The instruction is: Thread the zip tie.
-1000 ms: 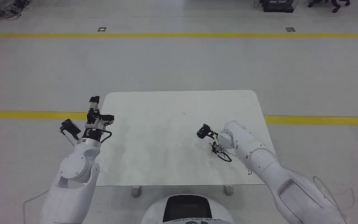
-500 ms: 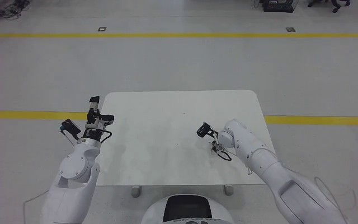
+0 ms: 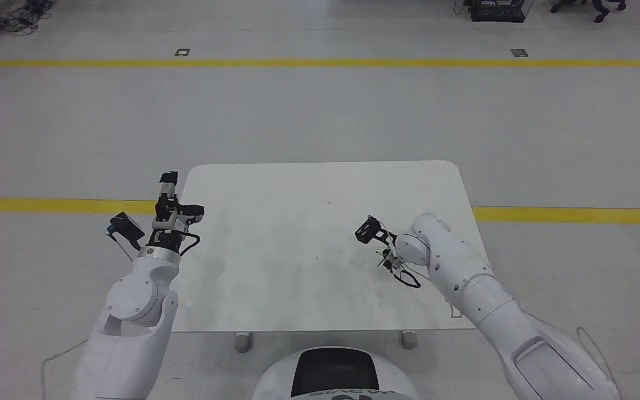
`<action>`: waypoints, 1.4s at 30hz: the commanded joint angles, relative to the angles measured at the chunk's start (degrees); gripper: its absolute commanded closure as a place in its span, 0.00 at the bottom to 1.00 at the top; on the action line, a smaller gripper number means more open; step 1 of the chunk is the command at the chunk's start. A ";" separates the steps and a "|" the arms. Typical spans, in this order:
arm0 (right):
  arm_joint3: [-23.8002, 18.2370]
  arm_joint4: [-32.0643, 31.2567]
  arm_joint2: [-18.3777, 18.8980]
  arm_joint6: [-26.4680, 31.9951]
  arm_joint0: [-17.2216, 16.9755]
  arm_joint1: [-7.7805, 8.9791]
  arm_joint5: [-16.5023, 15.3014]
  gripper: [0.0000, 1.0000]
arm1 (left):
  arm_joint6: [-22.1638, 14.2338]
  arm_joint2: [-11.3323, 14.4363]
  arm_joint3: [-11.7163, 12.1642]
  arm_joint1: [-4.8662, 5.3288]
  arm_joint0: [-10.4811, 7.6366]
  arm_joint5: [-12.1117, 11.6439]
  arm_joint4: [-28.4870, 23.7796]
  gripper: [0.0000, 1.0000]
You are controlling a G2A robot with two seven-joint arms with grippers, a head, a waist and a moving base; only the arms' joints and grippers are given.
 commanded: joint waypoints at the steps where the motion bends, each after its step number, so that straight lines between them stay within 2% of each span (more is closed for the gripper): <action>1: -1.58 -0.08 1.00 0.38 -0.83 0.49 -0.46 1.00 | 0.00 0.00 0.00 0.00 0.00 0.00 0.00 0.00; 11: -7.45 1.54 3.68 1.02 -4.06 2.60 -0.51 1.00 | 0.00 0.00 0.00 0.00 0.00 0.00 0.00 0.00; 22: -11.47 8.14 4.26 -1.47 -5.57 5.87 -0.51 1.00 | 0.00 0.00 0.00 0.00 0.00 0.00 0.00 0.00; 32: -12.93 14.30 3.79 -5.00 -5.79 8.93 -0.51 1.00 | 0.00 0.00 0.00 0.00 0.00 0.00 0.00 0.00; 42: -13.37 23.22 5.94 -10.90 -7.35 11.90 -0.51 1.00 | 0.00 0.00 0.00 0.00 0.00 0.00 0.00 0.00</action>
